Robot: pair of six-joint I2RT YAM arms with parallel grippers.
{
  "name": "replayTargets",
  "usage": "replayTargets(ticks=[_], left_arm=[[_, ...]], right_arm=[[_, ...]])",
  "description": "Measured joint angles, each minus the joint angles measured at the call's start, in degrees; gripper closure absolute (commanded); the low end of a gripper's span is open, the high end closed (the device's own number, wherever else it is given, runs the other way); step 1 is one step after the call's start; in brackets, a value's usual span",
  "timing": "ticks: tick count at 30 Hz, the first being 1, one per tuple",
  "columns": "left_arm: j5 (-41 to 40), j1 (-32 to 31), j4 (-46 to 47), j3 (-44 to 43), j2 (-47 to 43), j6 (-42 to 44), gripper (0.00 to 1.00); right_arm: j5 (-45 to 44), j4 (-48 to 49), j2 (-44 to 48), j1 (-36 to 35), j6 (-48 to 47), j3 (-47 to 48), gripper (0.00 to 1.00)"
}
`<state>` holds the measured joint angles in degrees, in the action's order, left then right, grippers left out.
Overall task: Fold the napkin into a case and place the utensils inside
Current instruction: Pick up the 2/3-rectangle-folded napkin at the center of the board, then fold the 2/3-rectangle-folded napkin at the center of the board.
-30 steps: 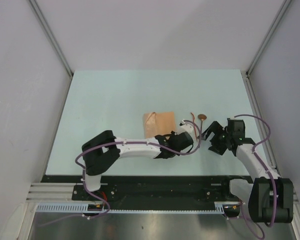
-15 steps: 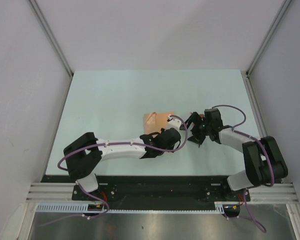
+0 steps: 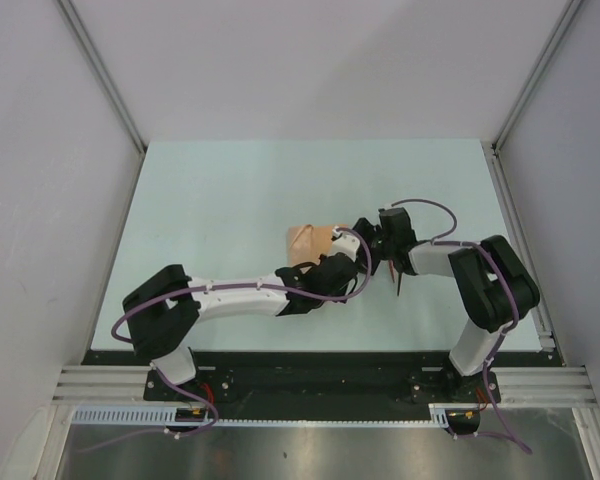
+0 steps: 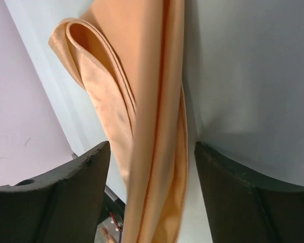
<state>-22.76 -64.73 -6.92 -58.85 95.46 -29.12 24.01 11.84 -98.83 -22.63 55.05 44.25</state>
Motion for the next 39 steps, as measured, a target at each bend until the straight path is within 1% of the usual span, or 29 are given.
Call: replayTargets(ticks=[1,2,3,4,6,7,8,9,10,12,13,16,18,19,21,22,23,24,25,27,32,35,39], left_arm=[[0.3,0.0,0.0,0.1,0.0,0.0,1.00],[0.6,0.1,0.1,0.1,0.0,0.0,1.00],[0.8,0.2,0.2,0.1,0.0,0.0,1.00],[1.0,0.2,0.4,0.1,0.0,0.0,1.00],[1.7,0.3,0.7,0.2,0.0,0.0,0.98],[2.2,0.4,1.0,0.5,-0.1,0.0,0.93],[2.6,0.5,1.4,0.9,-0.2,0.0,0.89],[3.1,0.6,1.5,1.2,-0.2,0.0,0.84],[3.8,0.7,1.8,1.4,-0.2,0.0,0.73],[5.2,1.2,2.3,2.0,-0.3,-0.1,0.59],[6.0,1.4,2.6,2.4,-0.5,-0.3,0.50],[8.8,2.3,2.6,3.2,-1.6,-0.4,0.48],[10.8,3.3,2.3,3.3,-3.4,-0.5,0.50],[11.7,4.1,2.1,3.3,-4.6,-0.5,0.56],[13.7,6.1,1.9,3.4,-7.2,-1.0,0.63],[15.0,7.6,1.9,3.5,-8.9,-1.5,0.71],[16.6,9.9,1.8,3.5,-10.7,-2.3,0.77],[17.6,12.1,1.9,3.5,-11.9,-3.3,0.87],[18.6,14.3,1.9,3.5,-12.6,-4.2,0.91],[19.7,19.3,1.4,3.4,-12.3,-6.0,0.96],[20.4,27.9,-0.9,3.4,-4.5,-9.0,0.99],[20.3,29.5,-1.2,4.5,-1.1,-9.8,1.00],[20.4,29.6,-0.5,4.6,1.1,-10.0,1.00]], right_arm=[[0.2,1.0,-0.9,-0.3,0.1,0.4,0.37],[0.4,2.2,-1.9,-0.5,0.2,0.6,0.46],[0.7,3.3,-2.7,-0.7,0.3,0.8,0.51],[0.7,4.0,-3.3,-0.8,0.2,0.9,0.64],[0.4,4.4,-4.3,-0.9,-0.3,0.9,0.78],[0.1,4.4,-4.7,-0.9,-0.7,0.9,0.89],[-0.2,4.3,-5.0,-0.9,-0.9,0.7,0.94],[-0.5,4.3,-5.0,-0.9,-1.4,0.6,0.97],[-0.7,4.3,-5.0,-0.9,-1.7,0.6,1.00],[-1.1,4.3,-5.0,-0.9,-2.6,0.6,1.00],[-1.4,4.3,-5.0,-0.9,-3.0,0.6,1.00],[-1.7,4.2,-5.0,-0.9,-4.5,0.6,1.00],[-1.8,4.2,-5.0,-1.0,-5.4,0.7,1.00],[-1.8,4.0,-5.0,-1.0,-5.9,0.9,1.00],[-2.1,3.5,-5.0,-1.2,-6.6,1.3,1.00],[-2.3,3.2,-5.0,-1.3,-7.1,1.5,1.00],[-2.6,2.6,-5.0,-1.5,-7.6,1.9,1.00],[-3.0,2.1,-5.0,-1.8,-8.1,2.3,1.00],[-3.6,1.5,-5.0,-2.1,-8.7,2.7,1.00],[-5.0,-0.1,-5.0,-2.7,-9.8,3.9,1.00],[-8.9,-3.8,-5.0,-4.8,-12.3,6.4,1.00],[-11.3,-5.9,-5.0,-6.1,-13.6,7.8,1.00],[-13.8,-7.8,-4.9,-7.2,-14.5,8.8,1.00]])
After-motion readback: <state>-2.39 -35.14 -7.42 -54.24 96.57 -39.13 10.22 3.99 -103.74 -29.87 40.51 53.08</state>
